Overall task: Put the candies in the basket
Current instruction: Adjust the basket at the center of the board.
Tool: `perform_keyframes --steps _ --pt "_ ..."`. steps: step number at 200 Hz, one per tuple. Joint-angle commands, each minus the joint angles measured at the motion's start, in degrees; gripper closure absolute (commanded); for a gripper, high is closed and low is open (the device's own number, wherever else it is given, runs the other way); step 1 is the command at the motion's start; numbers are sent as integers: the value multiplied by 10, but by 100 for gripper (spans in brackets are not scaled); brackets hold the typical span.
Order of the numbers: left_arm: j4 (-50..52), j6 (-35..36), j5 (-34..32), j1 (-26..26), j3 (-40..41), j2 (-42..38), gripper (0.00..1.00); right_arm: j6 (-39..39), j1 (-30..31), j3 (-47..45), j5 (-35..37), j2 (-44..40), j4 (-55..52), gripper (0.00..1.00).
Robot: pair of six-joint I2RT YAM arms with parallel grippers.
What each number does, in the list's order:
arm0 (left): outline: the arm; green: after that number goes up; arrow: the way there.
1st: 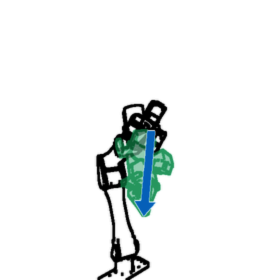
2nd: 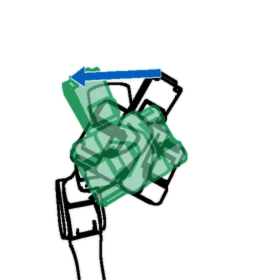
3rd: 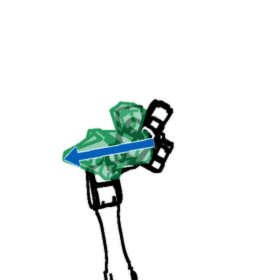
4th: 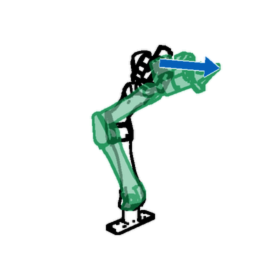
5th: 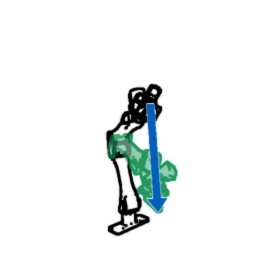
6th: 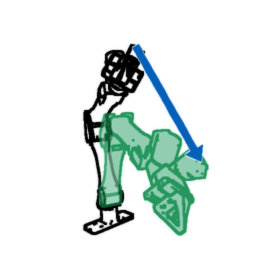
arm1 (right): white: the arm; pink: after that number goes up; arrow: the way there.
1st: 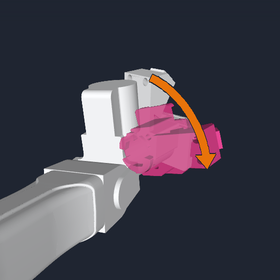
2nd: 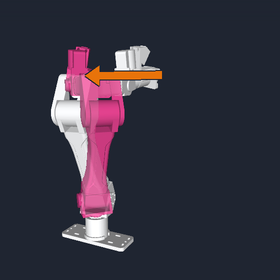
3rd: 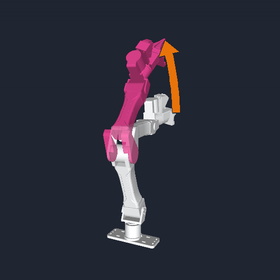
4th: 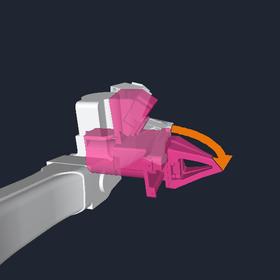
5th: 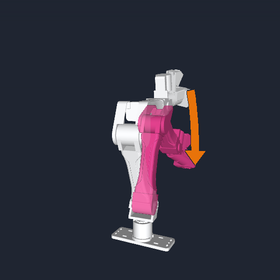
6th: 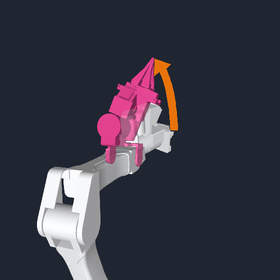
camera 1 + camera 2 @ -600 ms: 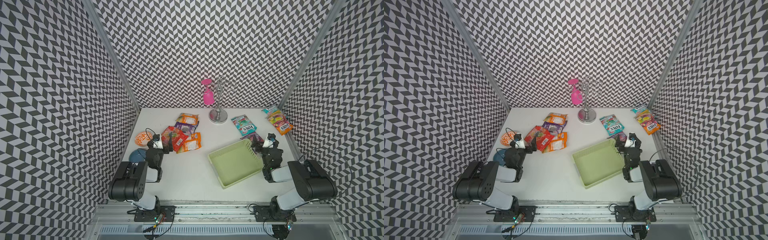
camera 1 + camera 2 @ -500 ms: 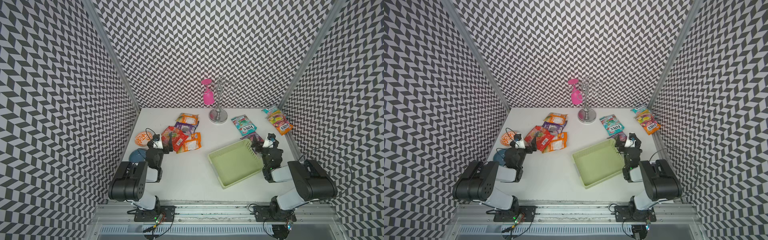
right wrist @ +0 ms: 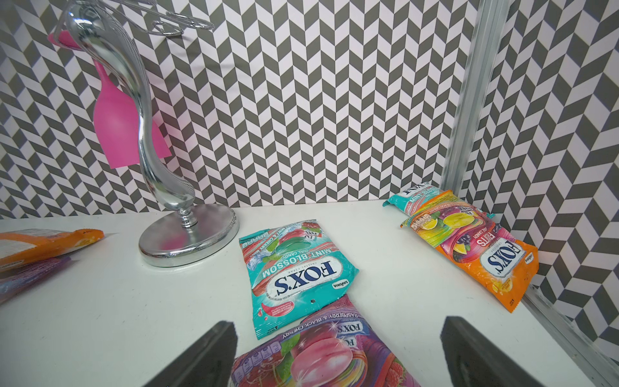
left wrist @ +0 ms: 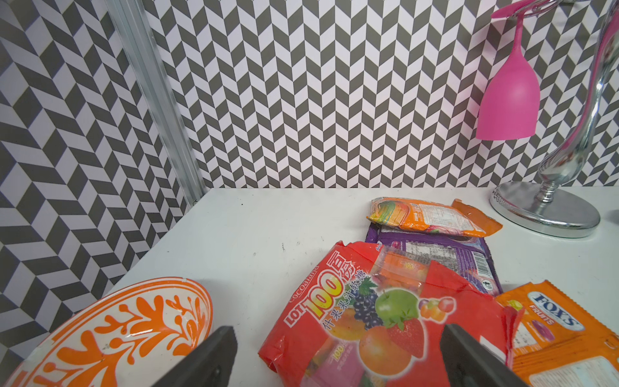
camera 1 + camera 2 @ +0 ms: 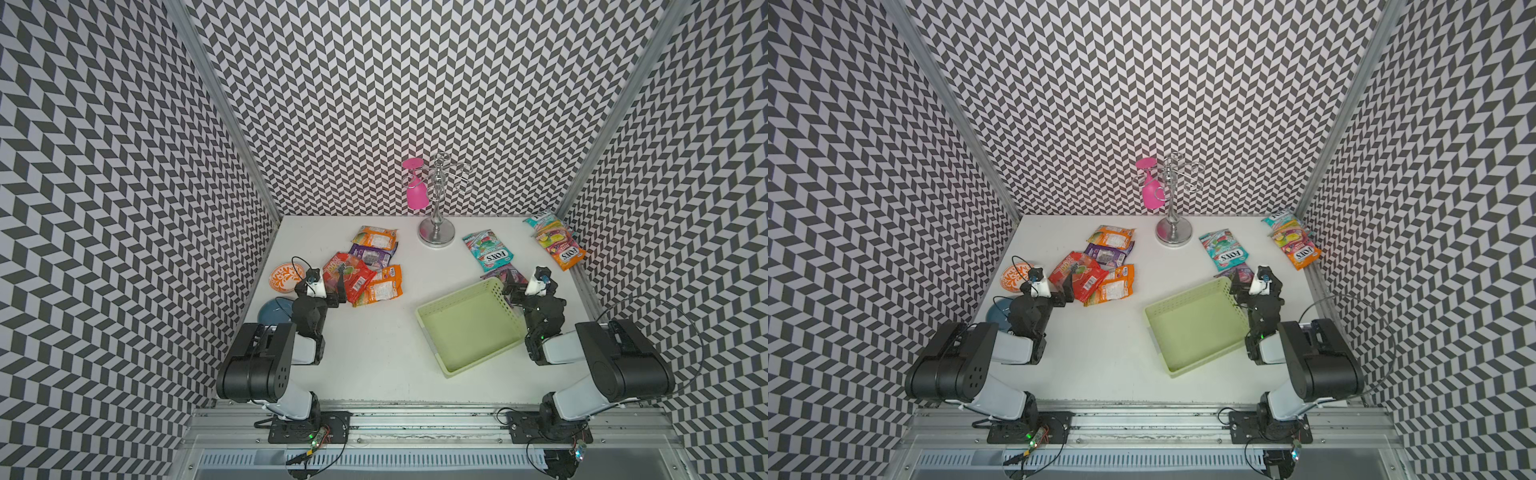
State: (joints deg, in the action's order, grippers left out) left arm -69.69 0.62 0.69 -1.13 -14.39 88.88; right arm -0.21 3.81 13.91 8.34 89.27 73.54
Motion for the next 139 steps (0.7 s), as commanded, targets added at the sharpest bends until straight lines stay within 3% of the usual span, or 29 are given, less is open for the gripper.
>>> perform_keyframes --steps 1,39,77,113,139 --pt "29 12 -7 -4 -21 -18 1 4 -3 -7 25 -20 33 1" --pt "294 35 -8 -12 -151 -62 1 13 -2 15 37 -131 -107 1" --pt "542 57 31 -36 -279 -91 1 85 -2 88 38 -257 -372 1" --pt "739 57 89 -68 -377 -128 1 213 -3 115 50 -368 -540 1" --pt "806 42 134 -78 -412 -150 1 331 -4 137 51 -440 -674 1"
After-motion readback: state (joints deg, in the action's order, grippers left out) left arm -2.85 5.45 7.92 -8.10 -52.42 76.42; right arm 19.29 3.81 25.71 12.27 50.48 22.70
